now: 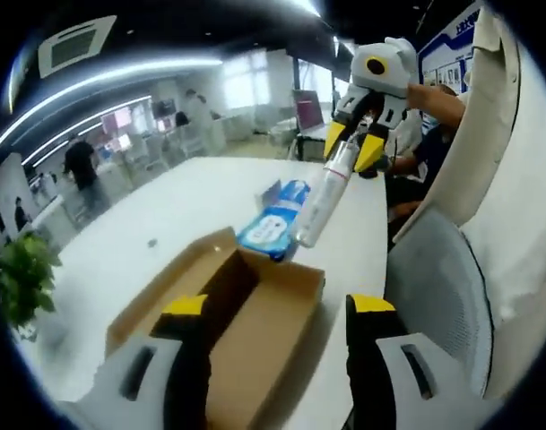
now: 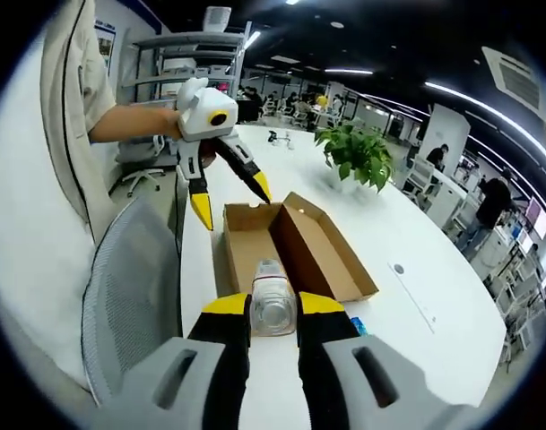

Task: Operate the shoe box by opening the lid, removing the specified soft item, and placing it in the target area until the item is outside and the box remains undamaged.

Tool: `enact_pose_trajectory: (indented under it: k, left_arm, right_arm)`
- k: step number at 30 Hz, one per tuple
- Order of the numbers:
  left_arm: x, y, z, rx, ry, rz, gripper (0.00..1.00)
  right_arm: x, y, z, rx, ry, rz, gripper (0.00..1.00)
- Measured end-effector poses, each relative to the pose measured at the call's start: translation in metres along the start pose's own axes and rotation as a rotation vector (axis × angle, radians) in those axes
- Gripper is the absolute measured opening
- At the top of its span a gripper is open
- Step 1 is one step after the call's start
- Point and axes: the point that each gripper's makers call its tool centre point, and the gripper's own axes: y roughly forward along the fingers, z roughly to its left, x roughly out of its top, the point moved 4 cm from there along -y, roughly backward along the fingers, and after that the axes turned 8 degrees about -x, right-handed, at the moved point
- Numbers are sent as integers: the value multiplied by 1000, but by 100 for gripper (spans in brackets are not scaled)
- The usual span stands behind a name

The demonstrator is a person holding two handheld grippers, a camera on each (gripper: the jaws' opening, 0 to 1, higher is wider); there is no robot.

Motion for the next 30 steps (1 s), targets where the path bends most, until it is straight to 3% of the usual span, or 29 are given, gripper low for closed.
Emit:
enact_pose_trajectory:
  k: [13,30]
  left_arm:
    - [-13,-17,8,102,-99,-40,78]
    - [-28,-36,15,203,-182,-65,90]
  right_arm:
    - [-10,-12,-36,-6,-32,91,16]
    - [-17,-7,-77,30,-130,217,16]
